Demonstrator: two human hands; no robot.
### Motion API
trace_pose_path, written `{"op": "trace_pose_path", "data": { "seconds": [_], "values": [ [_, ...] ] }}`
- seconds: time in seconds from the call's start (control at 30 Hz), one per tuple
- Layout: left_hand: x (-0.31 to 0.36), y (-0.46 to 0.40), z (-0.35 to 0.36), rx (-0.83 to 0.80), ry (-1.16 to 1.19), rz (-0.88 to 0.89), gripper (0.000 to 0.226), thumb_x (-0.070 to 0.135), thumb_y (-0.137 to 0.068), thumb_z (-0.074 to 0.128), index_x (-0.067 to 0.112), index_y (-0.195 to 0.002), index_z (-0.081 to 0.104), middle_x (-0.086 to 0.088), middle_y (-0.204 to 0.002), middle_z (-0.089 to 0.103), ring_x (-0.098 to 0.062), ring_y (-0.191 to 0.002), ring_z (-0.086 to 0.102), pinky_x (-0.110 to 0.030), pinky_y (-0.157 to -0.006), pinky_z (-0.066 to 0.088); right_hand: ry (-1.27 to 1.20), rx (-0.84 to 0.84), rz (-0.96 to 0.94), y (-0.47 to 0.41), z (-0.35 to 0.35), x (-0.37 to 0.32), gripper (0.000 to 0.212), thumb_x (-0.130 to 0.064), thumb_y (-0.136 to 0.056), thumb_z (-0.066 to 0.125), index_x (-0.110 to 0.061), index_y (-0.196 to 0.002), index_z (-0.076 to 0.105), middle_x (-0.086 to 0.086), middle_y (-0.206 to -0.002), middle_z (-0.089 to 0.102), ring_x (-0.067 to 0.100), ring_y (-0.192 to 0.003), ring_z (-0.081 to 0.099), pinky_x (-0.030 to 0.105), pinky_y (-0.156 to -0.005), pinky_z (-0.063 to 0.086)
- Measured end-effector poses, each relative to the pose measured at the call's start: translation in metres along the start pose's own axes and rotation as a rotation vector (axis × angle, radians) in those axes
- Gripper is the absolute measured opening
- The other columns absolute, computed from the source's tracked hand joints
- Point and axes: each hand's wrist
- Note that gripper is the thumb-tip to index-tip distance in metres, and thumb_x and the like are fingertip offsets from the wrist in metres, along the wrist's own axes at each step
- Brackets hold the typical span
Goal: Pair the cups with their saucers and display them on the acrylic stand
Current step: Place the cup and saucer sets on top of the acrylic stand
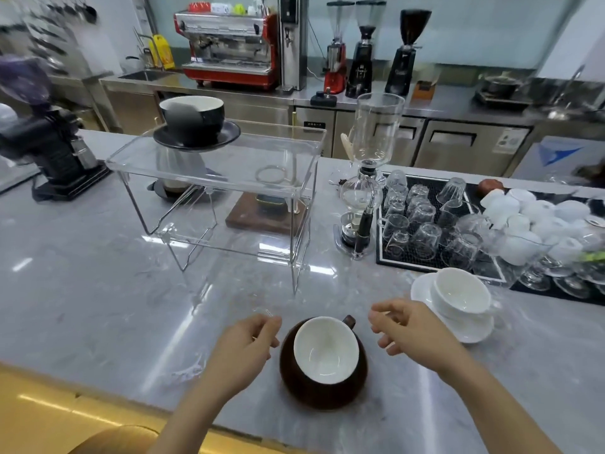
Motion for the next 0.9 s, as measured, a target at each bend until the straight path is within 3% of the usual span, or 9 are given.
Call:
{"op": "trace_pose_path", "data": {
  "seconds": [0.23, 0.4, 0.5, 0.57, 0.67, 0.73, 0.9],
  "values": [
    [-0.028, 0.001, 0.017, 0.027, -0.099, -0.017, 0.024, 0.055, -0.092, 0.063, 0.032, -0.092, 0.070, 0.007, -0.087, 0.073, -0.004, -0.074, 0.069, -0.021, -0.065, 0.051, 0.143, 0.068, 0.046, -0.001, 0.019, 0.041, 0.047, -0.053, -0.083, 0.069, -0.024, -0.120, 0.066, -0.008, -0.105, 0.067, 0.011, -0.091, 0.067, 0.038, -0.085, 0.059],
    [-0.034, 0.002, 0.030, -0.016, -0.042, -0.077, 0.073, 0.080, -0.068, 0.058, 0.026, -0.117, 0.063, 0.010, -0.096, 0.068, -0.008, -0.079, 0.069, -0.024, -0.069, 0.051, 0.208, 0.047, 0.013, 0.000, 0.033, 0.057, 0.076, -0.073, -0.073, 0.061, -0.030, -0.135, 0.055, -0.015, -0.120, 0.059, -0.001, -0.092, 0.062, 0.020, -0.074, 0.050],
    [-0.034, 0.002, 0.040, -0.015, -0.067, -0.048, 0.096, 0.086, -0.058, 0.050, 0.024, -0.130, 0.059, 0.012, -0.104, 0.064, -0.008, -0.089, 0.066, -0.025, -0.077, 0.050, 0.288, 0.011, -0.053, 0.000, 0.042, 0.064, 0.084, -0.076, -0.074, 0.056, -0.029, -0.143, 0.048, -0.014, -0.130, 0.056, 0.003, -0.102, 0.061, 0.022, -0.086, 0.048],
    [-0.036, 0.003, 0.046, -0.008, -0.092, -0.021, 0.099, 0.086, -0.061, 0.050, 0.023, -0.137, 0.055, 0.013, -0.109, 0.062, -0.009, -0.094, 0.064, -0.025, -0.079, 0.050, 0.353, -0.009, -0.103, 0.001, 0.046, 0.066, 0.083, -0.078, -0.077, 0.047, -0.031, -0.144, 0.045, -0.015, -0.134, 0.054, 0.005, -0.107, 0.059, 0.025, -0.093, 0.048],
    [-0.039, 0.007, 0.051, 0.010, -0.129, 0.028, 0.092, 0.084, -0.067, 0.048, 0.025, -0.137, 0.055, 0.013, -0.109, 0.062, -0.010, -0.092, 0.064, -0.016, -0.071, 0.044, 0.424, -0.013, -0.184, 0.003, 0.047, 0.068, 0.052, -0.077, -0.083, 0.039, -0.048, -0.125, 0.047, -0.024, -0.118, 0.059, -0.001, -0.096, 0.059, 0.028, -0.088, 0.052],
    [-0.041, 0.009, 0.052, 0.032, -0.171, 0.071, 0.084, 0.082, -0.073, 0.044, 0.026, -0.135, 0.054, 0.013, -0.108, 0.063, -0.010, -0.091, 0.063, -0.017, -0.071, 0.043, 0.467, -0.009, -0.222, 0.005, 0.048, 0.067, 0.041, -0.073, -0.088, 0.036, -0.048, -0.119, 0.045, -0.024, -0.109, 0.060, -0.001, -0.095, 0.059, 0.031, -0.085, 0.053],
    [-0.047, 0.012, 0.058, 0.072, -0.392, 0.277, 0.074, 0.074, -0.089, 0.020, 0.025, -0.135, 0.051, 0.006, -0.121, 0.064, -0.013, -0.099, 0.063, -0.025, -0.079, 0.046, 0.562, 0.010, -0.286, 0.009, 0.054, 0.065, 0.054, -0.065, -0.093, 0.027, -0.041, -0.140, 0.039, -0.018, -0.114, 0.062, 0.006, -0.101, 0.059, 0.032, -0.087, 0.052]
  ]
}}
Point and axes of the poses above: each hand's wrist, its own y-axis away from the middle knuckle, its own z-axis out of the palm, x = y × z
